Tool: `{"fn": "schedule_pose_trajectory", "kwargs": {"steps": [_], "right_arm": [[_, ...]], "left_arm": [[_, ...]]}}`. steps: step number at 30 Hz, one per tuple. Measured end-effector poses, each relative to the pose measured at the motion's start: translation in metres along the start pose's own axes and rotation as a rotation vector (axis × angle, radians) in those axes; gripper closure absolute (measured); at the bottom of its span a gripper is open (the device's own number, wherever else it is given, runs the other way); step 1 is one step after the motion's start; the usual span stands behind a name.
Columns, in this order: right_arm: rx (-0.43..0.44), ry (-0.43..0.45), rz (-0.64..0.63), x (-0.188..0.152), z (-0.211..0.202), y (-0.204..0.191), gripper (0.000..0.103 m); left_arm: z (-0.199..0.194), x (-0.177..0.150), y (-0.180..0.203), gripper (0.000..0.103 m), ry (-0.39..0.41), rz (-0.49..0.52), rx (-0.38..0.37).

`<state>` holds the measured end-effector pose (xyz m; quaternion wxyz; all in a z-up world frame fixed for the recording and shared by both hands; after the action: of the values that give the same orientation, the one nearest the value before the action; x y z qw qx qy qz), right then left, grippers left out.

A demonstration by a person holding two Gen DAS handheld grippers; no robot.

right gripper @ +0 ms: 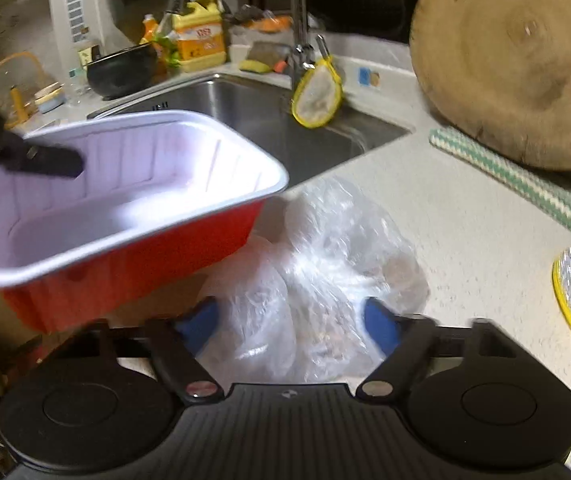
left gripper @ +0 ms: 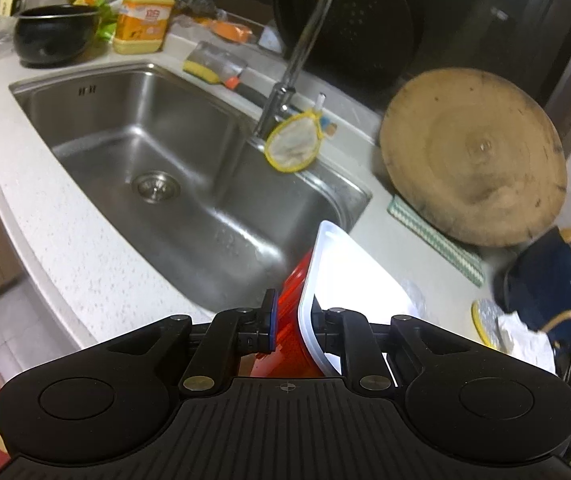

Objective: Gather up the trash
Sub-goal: 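Lift the tray with the left gripper while the right grasps the clear plastic bag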

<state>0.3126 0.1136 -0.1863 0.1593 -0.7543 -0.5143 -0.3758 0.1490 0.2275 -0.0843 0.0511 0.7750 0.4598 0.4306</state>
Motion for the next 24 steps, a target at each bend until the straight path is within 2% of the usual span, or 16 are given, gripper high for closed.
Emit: {"fn": "schedule_pose_trajectory", "kwargs": {"steps": [1, 2, 7, 10, 15, 17, 20, 22, 24], "right_arm": [[-0.003, -0.007, 0.005, -0.003, -0.002, 0.003, 0.048], [-0.014, -0.012, 0.010, -0.008, -0.006, 0.009, 0.048], [-0.087, -0.037, 0.076, -0.026, -0.019, 0.046, 0.048], [-0.111, -0.025, 0.130, -0.035, -0.033, 0.065, 0.048], [-0.218, -0.020, 0.178, -0.051, -0.060, 0.101, 0.048], [-0.227, -0.017, 0.232, -0.055, -0.068, 0.115, 0.048], [-0.164, 0.000, 0.345, -0.053, -0.074, 0.130, 0.043], [-0.152, 0.017, 0.364, -0.044, -0.071, 0.132, 0.030], [-0.148, 0.031, 0.343, -0.032, -0.064, 0.129, 0.024]], "left_arm": [[0.000, -0.004, 0.000, 0.087, -0.009, 0.007, -0.004], [0.001, -0.007, 0.002, 0.087, -0.020, 0.011, -0.014], [0.017, -0.024, 0.007, 0.087, -0.086, 0.033, -0.039], [0.029, -0.038, 0.009, 0.087, -0.137, 0.054, -0.039], [0.039, -0.057, 0.018, 0.088, -0.199, 0.091, -0.060], [0.042, -0.064, 0.021, 0.087, -0.217, 0.100, -0.067], [0.047, -0.072, 0.023, 0.083, -0.237, 0.110, -0.063], [0.050, -0.078, 0.023, 0.083, -0.241, 0.140, -0.032], [0.051, -0.083, 0.023, 0.083, -0.254, 0.167, -0.021]]}}
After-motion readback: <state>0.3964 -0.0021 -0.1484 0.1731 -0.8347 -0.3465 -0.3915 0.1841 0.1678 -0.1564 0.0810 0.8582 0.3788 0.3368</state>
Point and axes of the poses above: each gripper's, at about its wrist camera, not at the fingertips, and z roughly the way its jaws point, y to its right, x to its top, the point moved 9 cm from there along z, roughly the way its jaws point, and after that the axes turned 11 degrees about -z, right-handed, at the moved point
